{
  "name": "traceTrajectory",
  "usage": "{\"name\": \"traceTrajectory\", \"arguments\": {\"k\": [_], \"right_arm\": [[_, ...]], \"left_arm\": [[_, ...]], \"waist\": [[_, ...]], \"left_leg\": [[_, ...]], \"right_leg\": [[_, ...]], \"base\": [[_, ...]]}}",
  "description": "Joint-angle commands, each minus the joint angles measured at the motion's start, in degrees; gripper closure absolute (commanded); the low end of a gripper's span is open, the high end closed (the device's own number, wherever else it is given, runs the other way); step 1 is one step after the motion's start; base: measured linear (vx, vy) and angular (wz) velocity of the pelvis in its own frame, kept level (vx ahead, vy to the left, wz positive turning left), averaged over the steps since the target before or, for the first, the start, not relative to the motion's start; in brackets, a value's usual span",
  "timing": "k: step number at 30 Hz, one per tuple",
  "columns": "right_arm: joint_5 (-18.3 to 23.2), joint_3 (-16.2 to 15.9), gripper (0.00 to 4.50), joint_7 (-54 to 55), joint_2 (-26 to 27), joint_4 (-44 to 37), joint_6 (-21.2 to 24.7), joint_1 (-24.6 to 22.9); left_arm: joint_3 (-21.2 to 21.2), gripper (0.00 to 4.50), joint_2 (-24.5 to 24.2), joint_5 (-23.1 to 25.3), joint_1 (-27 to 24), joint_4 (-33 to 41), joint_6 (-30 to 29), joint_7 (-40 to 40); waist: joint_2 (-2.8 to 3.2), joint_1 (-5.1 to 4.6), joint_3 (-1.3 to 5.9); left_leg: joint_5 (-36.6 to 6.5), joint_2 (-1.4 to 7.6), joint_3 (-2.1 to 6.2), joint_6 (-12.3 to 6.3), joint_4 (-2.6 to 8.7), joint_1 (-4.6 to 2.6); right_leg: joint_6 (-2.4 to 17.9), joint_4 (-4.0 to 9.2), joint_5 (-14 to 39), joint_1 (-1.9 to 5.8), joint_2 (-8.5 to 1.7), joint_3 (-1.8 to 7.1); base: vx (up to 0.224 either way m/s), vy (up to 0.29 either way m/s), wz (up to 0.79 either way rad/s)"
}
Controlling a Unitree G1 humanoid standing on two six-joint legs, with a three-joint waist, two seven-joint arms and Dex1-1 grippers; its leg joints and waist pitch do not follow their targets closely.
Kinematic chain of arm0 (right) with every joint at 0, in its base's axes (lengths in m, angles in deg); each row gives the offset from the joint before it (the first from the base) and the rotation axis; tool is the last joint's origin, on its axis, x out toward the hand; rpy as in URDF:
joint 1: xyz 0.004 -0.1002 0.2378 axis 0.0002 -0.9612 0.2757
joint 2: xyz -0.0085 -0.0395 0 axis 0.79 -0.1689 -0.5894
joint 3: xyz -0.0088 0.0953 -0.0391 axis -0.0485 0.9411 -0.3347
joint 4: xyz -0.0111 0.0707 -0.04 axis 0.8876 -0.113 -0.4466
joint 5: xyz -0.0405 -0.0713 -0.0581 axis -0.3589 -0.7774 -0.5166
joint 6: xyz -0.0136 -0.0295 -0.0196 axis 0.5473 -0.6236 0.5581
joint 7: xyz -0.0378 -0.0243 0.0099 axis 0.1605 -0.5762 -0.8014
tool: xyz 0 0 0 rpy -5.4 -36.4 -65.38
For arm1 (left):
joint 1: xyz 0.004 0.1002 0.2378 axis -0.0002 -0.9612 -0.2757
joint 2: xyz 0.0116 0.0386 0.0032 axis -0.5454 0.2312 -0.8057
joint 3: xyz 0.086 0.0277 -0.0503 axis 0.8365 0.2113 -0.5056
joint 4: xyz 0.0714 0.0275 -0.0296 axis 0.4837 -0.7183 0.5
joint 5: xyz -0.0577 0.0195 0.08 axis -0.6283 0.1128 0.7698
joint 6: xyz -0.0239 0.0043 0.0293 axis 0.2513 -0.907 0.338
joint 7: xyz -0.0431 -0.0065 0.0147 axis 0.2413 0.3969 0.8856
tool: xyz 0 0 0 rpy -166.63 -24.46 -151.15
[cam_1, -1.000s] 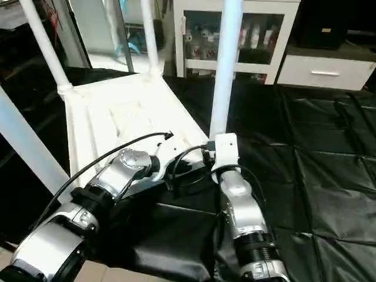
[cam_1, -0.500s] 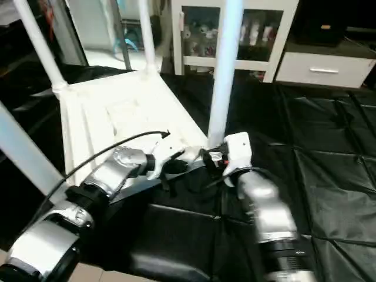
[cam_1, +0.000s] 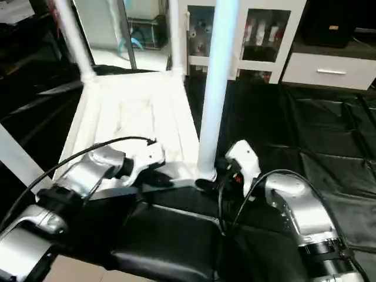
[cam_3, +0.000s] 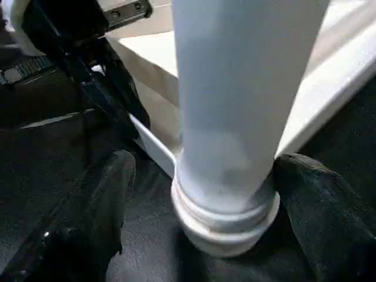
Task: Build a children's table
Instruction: Rotate leg to tighten
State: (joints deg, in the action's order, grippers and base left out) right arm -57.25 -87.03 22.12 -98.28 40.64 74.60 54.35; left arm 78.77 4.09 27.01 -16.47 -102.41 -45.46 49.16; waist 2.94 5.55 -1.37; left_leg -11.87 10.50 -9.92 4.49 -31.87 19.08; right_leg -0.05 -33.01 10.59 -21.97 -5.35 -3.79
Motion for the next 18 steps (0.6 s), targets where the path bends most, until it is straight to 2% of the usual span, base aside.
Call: {"name": "traceTrajectory", "arguments": {"k": [1, 4, 5, 7, 10, 11, 14, 18], "right_arm": [[-1.2, -1.5, 0.47, -2.2, -0.5, 0.8, -1.6, 1.3], [-1.2, -3.0, 0.47, -5.0, -1.4, 0.8, -1.4, 1.5], [-1.5, -3.4, 0.47, -5.6, -1.8, 0.9, -1.4, 1.5], [-1.8, -3.9, 0.47, -6.5, -2.2, 1.2, -1.2, 1.7], [-1.8, -4.4, 0.47, -7.0, -2.2, 2.0, -1.4, 2.0], [-1.9, -4.5, 0.47, -7.1, -2.2, 2.3, -1.6, 2.2], [-2.0, -4.4, 0.47, -7.2, -1.9, 3.4, -1.8, 2.9], [-1.5, -4.0, 0.84, -7.5, -1.5, 3.8, -0.8, 3.8]], "left_arm": [[5.6, 4.50, -0.2, 2.6, -3.9, -1.5, -2.9, 3.8], [5.8, 4.50, -0.8, 2.2, -4.6, 0.1, -3.8, 5.0], [5.8, 4.50, -1.0, 2.1, -4.7, 0.6, -4.2, 5.3], [5.9, 4.50, -1.3, 2.0, -4.9, 1.4, -4.7, 5.9], [5.9, 4.50, -1.7, 2.0, -5.2, 2.2, -5.1, 6.3], [6.0, 4.50, -1.8, 2.0, -5.3, 2.4, -5.2, 6.3], [6.1, 4.50, -1.8, 2.3, -5.6, 2.9, -5.6, 6.0], [5.7, 4.50, -1.8, 2.2, -5.7, 3.8, -6.5, 5.9]], "waist": [[-1.08, 0.13, 2.15], [-0.95, 0.32, 2.27], [-0.74, 0.49, 2.30], [-0.87, 0.70, 2.38], [-0.76, 0.81, 2.36], [-0.46, 0.86, 2.36], [-1.06, 0.80, 2.35], [-1.09, 0.82, 2.48]], "left_leg": [[-10.2, 2.74, 0.56, -3.81, 3.65, 0.63], [-8.5, 2.68, 0.49, -4.38, 3.39, 0.69], [-7.8, 2.69, 0.46, -4.74, 3.27, 0.65], [-6.8, 2.62, 0.38, -5.20, 3.08, 0.69], [-6.9, 2.66, 0.39, -5.26, 3.09, 0.67], [-7.3, 2.62, 0.39, -5.05, 3.09, 0.62], [-7.9, 2.63, 0.39, -4.69, 3.20, 0.59], [-6.4, 2.61, 0.32, -5.03, 2.99, 0.57]], "right_leg": [[13.2, 3.55, 11.6, 2.39, -3.49, 2.40], [14.0, 3.18, 8.2, 2.55, -3.44, 2.35], [14.4, 3.05, 6.9, 2.54, -3.42, 2.35], [14.9, 2.84, 5.1, 2.66, -3.37, 2.30], [15.0, 2.84, 5.2, 2.68, -3.39, 2.24], [14.9, 2.89, 5.8, 2.68, -3.40, 2.25], [14.5, 3.02, 7.6, 2.71, -3.40, 2.25], [14.9, 2.77, 6.0, 2.68, -3.35, 2.28]], "base": [[0.000, 0.000, 0.00], [0.000, 0.000, 0.00], [0.000, 0.000, 0.00], [0.000, 0.000, 0.00], [0.000, 0.000, 0.00], [0.000, 0.000, 0.00], [0.000, 0.000, 0.00], [0.000, 0.000, 0.00]]}}
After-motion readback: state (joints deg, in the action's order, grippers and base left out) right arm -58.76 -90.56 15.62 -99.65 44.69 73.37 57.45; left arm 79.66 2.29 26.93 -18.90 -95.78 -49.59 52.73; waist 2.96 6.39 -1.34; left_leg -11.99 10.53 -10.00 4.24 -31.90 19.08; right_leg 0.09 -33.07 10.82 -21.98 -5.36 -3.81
